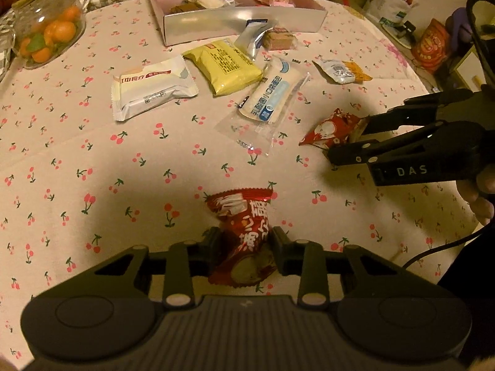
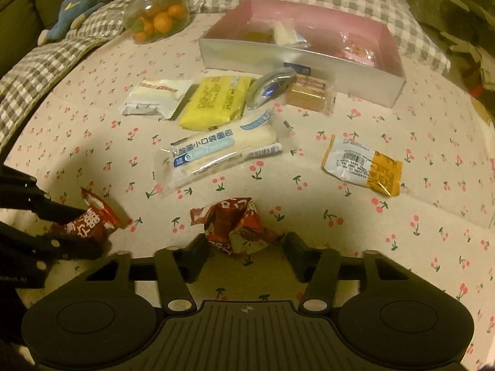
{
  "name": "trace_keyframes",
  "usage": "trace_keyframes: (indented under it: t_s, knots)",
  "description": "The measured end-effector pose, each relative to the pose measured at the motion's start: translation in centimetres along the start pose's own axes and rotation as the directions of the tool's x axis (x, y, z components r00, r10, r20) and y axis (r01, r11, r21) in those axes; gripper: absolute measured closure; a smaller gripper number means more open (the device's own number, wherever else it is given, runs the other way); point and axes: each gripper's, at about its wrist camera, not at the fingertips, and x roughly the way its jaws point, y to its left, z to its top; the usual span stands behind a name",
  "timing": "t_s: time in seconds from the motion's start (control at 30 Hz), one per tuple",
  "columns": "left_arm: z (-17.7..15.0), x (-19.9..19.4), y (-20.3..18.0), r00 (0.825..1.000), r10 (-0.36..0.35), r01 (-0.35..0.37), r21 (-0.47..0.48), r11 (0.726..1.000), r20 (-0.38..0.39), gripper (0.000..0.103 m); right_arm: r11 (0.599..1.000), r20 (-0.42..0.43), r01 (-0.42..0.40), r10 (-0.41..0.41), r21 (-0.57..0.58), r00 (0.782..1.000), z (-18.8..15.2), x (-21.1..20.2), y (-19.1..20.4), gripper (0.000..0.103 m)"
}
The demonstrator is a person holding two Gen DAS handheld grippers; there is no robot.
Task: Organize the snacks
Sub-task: 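Close the left tool on the red candy packet while the right tool grasps the red-brown candy, then carry the red candy with the left tool while the right tool carries its candy into the box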
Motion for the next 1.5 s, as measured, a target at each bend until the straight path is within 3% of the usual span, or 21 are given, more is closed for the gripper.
trace_keyframes:
  t_s: [0.1,0.13,0.17,0.3,0.5,0.63,0.73,1.0,1.2,1.3,1.37,1.5]
  knots:
    - [0.1,0.0,0.0,1.000,-0.002,0.002,-0.004,1.000,0.004,0.071,1.000,0.007,-0.007,0.007,-0.006,1.000,0.1,-0.1,0.2,0.059]
    - [0.1,-0.1,0.0,1.000,-0.003,0.003,-0.005,1.000,0.007,0.071,1.000,0.007,-0.012,0.012,-0.007,1.000,0.1,-0.1,0.2,0.079]
    - [0.1,-0.1,0.1,1.000,-0.005,0.005,-0.008,1.000,0.012,0.071,1.000,0.004,-0.014,0.014,-0.006,1.000,0.1,-0.2,0.3,0.082]
    - [0.3,-0.4,0.3,0.999,-0.010,0.011,-0.023,1.000,0.032,0.071,1.000,0.005,-0.027,0.027,0.010,1.000,0.2,-0.2,0.1,0.087]
    - [0.5,-0.7,0.5,0.999,-0.012,0.014,-0.043,0.999,0.052,0.071,0.999,0.006,-0.034,0.034,0.021,0.999,0.2,-0.3,0.1,0.088]
    - [0.5,-0.7,0.6,0.999,-0.010,0.013,-0.047,0.999,0.050,0.071,0.998,-0.006,-0.057,0.057,0.039,0.998,0.1,0.0,-0.1,0.071]
    - [0.5,-0.6,0.6,0.999,-0.008,0.010,-0.051,0.999,0.046,0.071,0.997,-0.004,-0.060,0.060,0.056,0.998,0.1,0.0,-0.1,0.026]
    - [0.8,-0.3,0.4,0.999,-0.007,0.009,-0.050,0.999,0.041,0.071,0.997,0.010,-0.060,0.060,0.043,0.998,0.8,0.6,0.5,0.025]
    - [0.7,-0.2,0.5,0.999,-0.004,0.006,-0.052,0.999,0.040,0.071,0.978,0.030,-0.113,0.109,0.176,0.994,1.8,1.1,-0.6,0.025]
    - [0.7,-0.2,0.6,0.999,-0.001,0.003,-0.053,0.999,0.040,0.071,0.975,0.029,-0.105,0.102,0.198,0.994,2.1,1.3,-0.7,0.029]
    - [0.7,-0.2,0.7,0.999,0.001,0.002,-0.056,0.998,0.041,0.071,0.982,0.031,-0.076,0.072,0.176,0.997,2.1,1.4,-0.4,0.046]
    - [0.8,-0.3,0.8,0.999,0.003,0.000,-0.062,0.998,0.048,0.071,0.987,0.033,-0.067,0.063,0.144,0.997,2.0,1.2,0.0,0.062]
